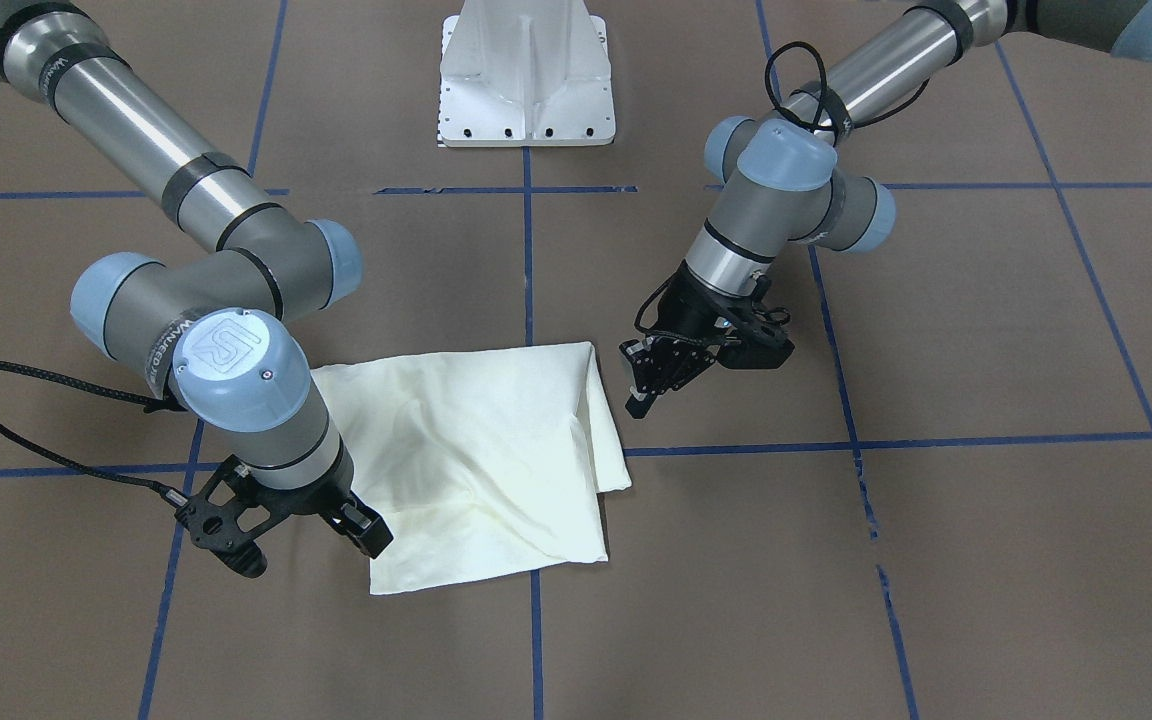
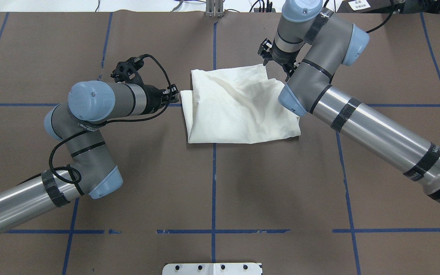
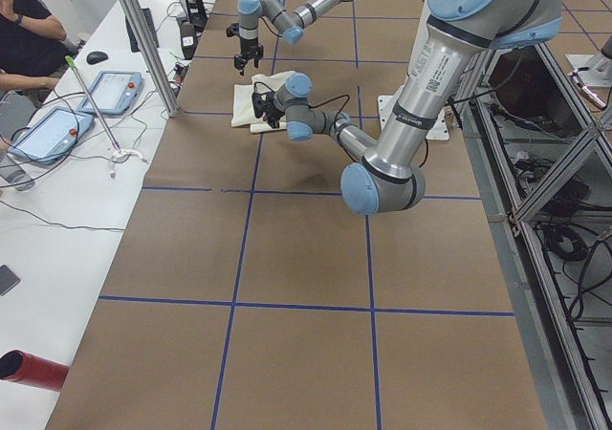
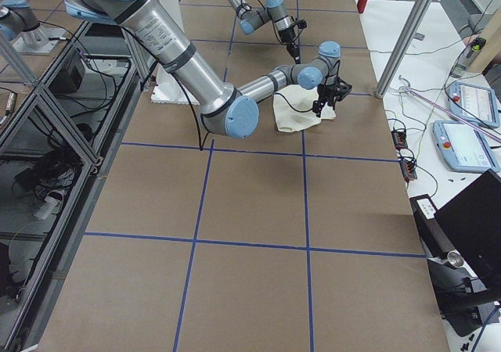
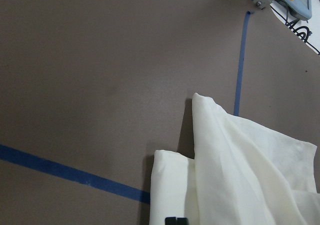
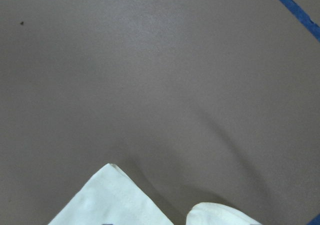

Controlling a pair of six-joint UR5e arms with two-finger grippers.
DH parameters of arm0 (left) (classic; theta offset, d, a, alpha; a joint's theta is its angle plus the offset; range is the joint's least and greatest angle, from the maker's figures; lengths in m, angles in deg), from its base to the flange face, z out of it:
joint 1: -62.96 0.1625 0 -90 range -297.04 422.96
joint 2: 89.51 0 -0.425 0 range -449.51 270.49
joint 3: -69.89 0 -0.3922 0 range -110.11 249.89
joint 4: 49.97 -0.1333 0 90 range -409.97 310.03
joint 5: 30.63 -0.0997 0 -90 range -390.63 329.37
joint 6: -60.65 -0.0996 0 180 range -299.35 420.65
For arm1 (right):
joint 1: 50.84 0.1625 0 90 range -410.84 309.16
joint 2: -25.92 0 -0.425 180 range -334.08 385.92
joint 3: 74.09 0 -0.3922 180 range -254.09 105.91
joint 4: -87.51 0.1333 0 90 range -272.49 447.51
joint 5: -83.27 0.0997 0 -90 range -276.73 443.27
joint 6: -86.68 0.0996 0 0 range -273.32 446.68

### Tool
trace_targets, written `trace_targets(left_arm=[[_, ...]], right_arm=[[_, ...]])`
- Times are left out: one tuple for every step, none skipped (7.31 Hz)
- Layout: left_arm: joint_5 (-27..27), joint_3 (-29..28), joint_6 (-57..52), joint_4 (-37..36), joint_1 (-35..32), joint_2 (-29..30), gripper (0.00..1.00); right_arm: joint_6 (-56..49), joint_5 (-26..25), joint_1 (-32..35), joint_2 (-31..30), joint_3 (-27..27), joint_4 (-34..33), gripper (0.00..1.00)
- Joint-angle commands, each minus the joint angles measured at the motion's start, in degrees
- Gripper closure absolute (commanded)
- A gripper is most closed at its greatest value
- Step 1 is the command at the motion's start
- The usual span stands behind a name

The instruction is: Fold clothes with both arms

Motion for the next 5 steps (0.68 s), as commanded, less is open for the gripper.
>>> trace_targets(left_arm=[[-1.03,0.18,-0.06,0.00,0.11,0.03,1.00],[-1.03,0.18,-0.06,0.00,0.11,0.03,1.00],[-1.03,0.18,-0.06,0.00,0.02,0.03,1.00],[-1.03,0.18,-0.06,0.00,0.11,0.03,1.00],[-1.03,0.18,-0.06,0.00,0.11,0.03,1.00]], right_arm=[[0.13,1.44,-0.52,0.87,1.37,0.10,0.22],[0.04,2.06,-0.61,0.97,1.37,0.10,0.43],[-0.05,2.06,-1.39,0.79,1.37,0.19,0.47],[-0.05,2.07,-2.36,0.44,1.37,0.19,0.48],[1.00,2.07,-2.37,0.44,1.37,0.19,0.99]])
